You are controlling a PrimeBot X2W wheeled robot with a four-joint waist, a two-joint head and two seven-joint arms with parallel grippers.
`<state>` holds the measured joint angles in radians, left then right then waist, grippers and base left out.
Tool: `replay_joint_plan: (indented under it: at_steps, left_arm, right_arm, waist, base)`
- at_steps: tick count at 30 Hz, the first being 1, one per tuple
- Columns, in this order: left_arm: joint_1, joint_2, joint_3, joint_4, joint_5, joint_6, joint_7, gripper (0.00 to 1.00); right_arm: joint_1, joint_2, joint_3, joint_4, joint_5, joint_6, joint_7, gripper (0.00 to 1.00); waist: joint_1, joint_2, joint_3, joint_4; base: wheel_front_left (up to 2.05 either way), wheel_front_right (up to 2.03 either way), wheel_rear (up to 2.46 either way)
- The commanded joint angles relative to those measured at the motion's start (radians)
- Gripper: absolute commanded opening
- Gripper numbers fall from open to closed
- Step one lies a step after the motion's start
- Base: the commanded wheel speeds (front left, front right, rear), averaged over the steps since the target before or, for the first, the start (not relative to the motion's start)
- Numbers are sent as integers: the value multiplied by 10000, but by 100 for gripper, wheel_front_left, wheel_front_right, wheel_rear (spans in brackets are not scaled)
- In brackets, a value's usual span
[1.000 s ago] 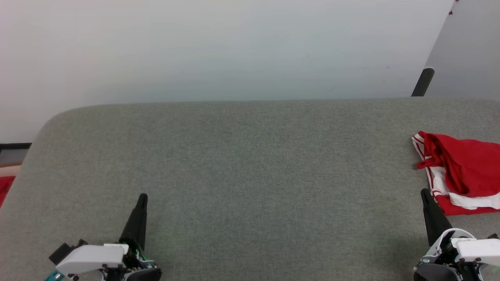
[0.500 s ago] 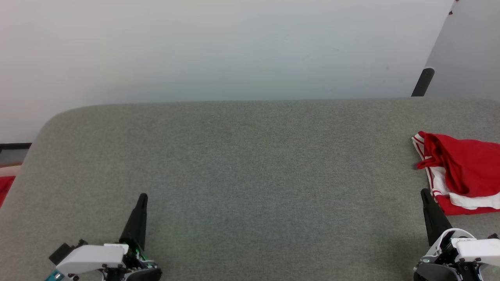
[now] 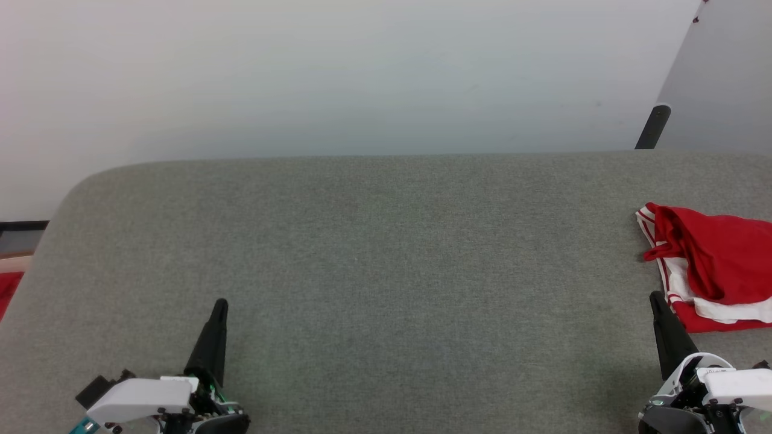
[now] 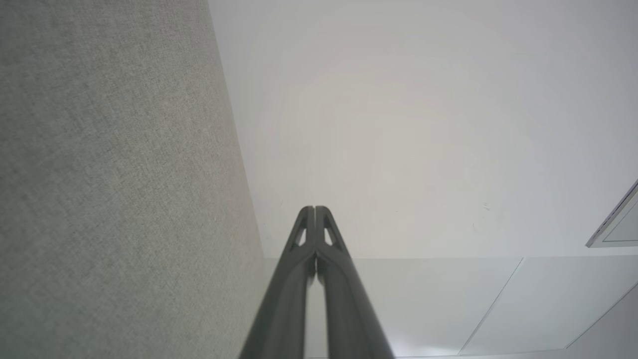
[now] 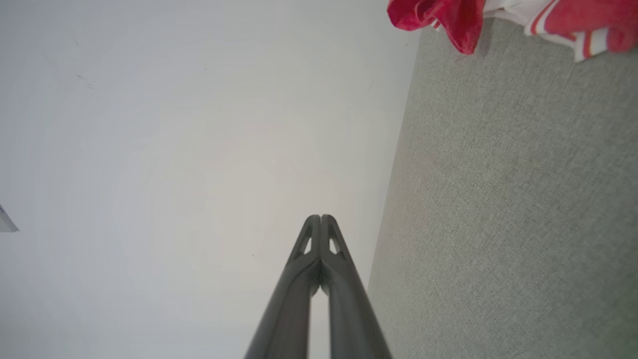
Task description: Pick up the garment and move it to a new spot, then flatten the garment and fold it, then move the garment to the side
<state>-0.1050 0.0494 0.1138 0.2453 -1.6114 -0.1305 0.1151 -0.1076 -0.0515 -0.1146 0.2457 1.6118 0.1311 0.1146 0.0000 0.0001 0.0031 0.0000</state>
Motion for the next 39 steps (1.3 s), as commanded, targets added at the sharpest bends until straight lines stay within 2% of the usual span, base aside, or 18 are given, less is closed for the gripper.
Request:
replay_joint_plan:
  at_steps: [1,39]
  left_arm:
    - [-92,-6,1,10,-28,-4,16,0]
    - [-91,-6,0,9,-30,-4,14,0]
  right_arm:
    - [-37,35,-6,-20,22,-5,21,0]
    - [-37,35,-4,-20,23,-5,19,0]
  waist:
    - [0,-1,0,0]
    - [0,-1,0,0]
  base:
    - [0,0,0]
    - [0,0,0]
